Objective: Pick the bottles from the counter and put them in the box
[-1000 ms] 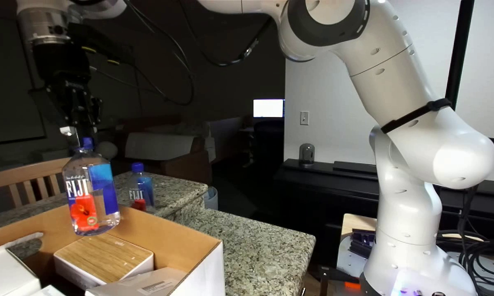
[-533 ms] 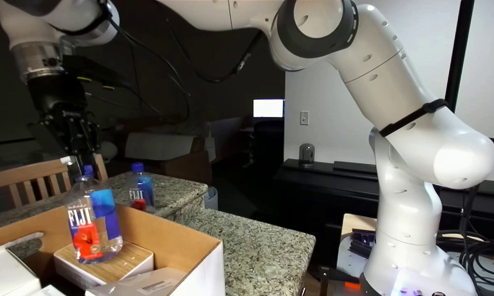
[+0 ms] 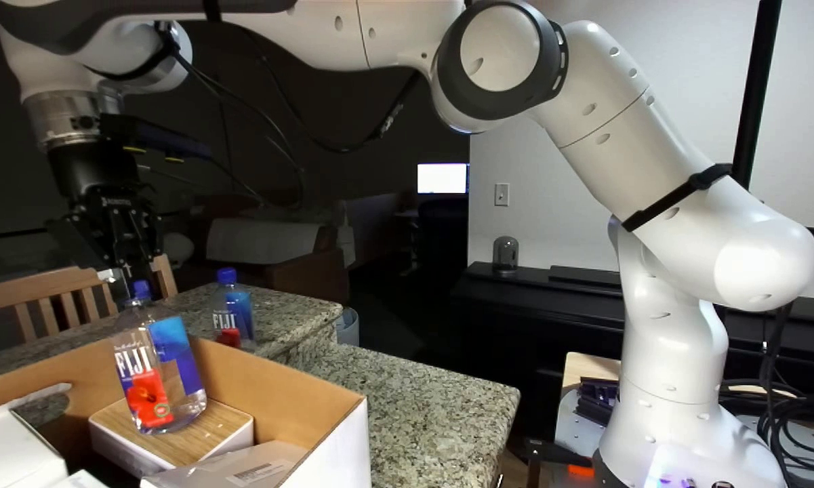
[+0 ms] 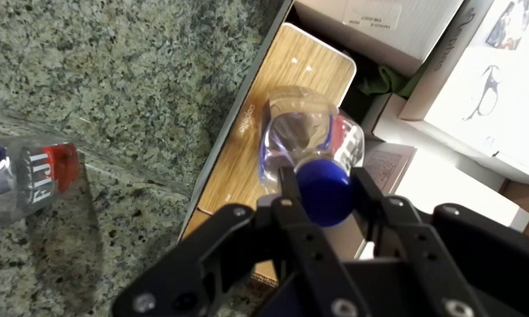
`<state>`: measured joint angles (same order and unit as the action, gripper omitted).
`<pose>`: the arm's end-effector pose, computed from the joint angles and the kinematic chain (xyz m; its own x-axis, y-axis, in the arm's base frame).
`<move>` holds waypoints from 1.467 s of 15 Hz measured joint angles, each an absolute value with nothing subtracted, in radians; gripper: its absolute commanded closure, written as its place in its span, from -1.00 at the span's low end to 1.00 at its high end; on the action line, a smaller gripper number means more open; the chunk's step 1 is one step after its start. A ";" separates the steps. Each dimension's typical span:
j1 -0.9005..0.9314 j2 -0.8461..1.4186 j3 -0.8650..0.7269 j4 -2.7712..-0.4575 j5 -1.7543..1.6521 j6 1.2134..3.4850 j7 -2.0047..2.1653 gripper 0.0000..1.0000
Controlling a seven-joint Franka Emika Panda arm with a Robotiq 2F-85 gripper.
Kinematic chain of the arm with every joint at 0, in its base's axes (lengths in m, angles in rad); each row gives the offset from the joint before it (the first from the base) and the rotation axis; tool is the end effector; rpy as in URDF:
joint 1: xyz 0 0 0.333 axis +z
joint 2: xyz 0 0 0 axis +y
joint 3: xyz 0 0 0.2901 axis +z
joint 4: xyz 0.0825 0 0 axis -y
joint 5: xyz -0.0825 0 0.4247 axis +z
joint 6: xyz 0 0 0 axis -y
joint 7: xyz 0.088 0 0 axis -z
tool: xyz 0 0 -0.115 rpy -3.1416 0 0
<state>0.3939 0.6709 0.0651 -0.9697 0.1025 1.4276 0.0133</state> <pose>0.6605 0.3248 0.4325 0.8781 0.4296 -0.2107 0.4080 -0.9023 -0.1394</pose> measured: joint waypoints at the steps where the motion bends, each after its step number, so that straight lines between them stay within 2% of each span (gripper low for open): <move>1: 0.394 0.681 0.060 -0.953 0.102 1.430 0.013 0.70; 22: 0.395 0.705 0.014 -0.874 0.102 1.573 0.027 0.70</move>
